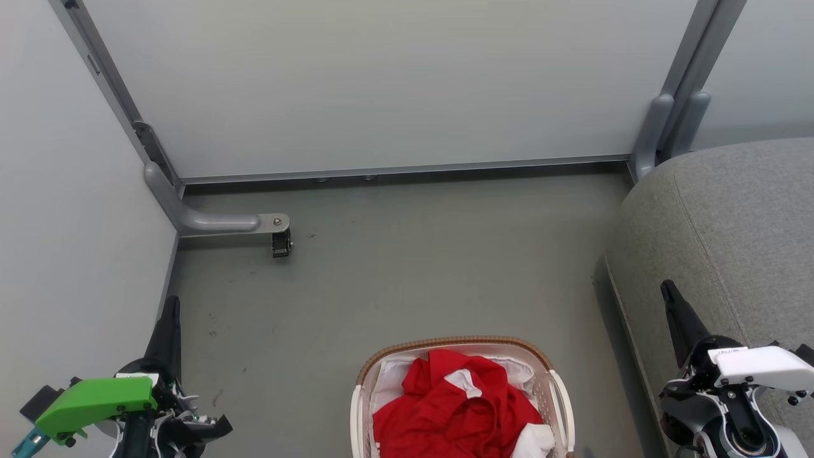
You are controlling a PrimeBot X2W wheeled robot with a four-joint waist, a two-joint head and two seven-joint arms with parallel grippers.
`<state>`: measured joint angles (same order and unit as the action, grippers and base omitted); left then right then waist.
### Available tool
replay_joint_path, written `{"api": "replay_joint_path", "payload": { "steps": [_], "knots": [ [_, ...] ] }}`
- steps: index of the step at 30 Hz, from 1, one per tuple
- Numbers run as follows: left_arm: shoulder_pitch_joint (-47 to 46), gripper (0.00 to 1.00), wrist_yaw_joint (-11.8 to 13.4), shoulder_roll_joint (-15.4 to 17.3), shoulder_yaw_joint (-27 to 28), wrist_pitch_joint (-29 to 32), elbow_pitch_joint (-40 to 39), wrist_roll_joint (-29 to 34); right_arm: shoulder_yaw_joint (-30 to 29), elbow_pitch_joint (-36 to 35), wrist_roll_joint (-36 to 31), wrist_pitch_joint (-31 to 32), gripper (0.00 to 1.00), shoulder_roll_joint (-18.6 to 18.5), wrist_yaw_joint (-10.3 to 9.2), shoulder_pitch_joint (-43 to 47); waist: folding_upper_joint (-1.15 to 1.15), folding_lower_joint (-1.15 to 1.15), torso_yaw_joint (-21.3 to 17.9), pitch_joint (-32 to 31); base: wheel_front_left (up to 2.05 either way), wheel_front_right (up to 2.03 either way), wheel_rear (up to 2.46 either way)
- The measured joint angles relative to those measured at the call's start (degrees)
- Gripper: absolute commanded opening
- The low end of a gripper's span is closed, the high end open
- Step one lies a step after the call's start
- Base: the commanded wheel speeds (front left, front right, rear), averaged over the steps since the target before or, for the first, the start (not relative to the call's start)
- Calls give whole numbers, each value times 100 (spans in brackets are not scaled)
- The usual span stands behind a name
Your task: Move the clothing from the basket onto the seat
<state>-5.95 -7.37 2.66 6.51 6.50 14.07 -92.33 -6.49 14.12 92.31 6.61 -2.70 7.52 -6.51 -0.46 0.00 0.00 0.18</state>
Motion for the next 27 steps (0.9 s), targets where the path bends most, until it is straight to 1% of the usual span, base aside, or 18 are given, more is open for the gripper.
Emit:
{"api": "replay_joint_path", "payload": {
  "steps": [27],
  "knots": [
    [0, 0, 0, 0, 0, 0, 0, 0, 0, 0, 0, 0, 0, 0, 0, 0, 0, 0, 0, 0, 0, 0, 0]
  ]
}}
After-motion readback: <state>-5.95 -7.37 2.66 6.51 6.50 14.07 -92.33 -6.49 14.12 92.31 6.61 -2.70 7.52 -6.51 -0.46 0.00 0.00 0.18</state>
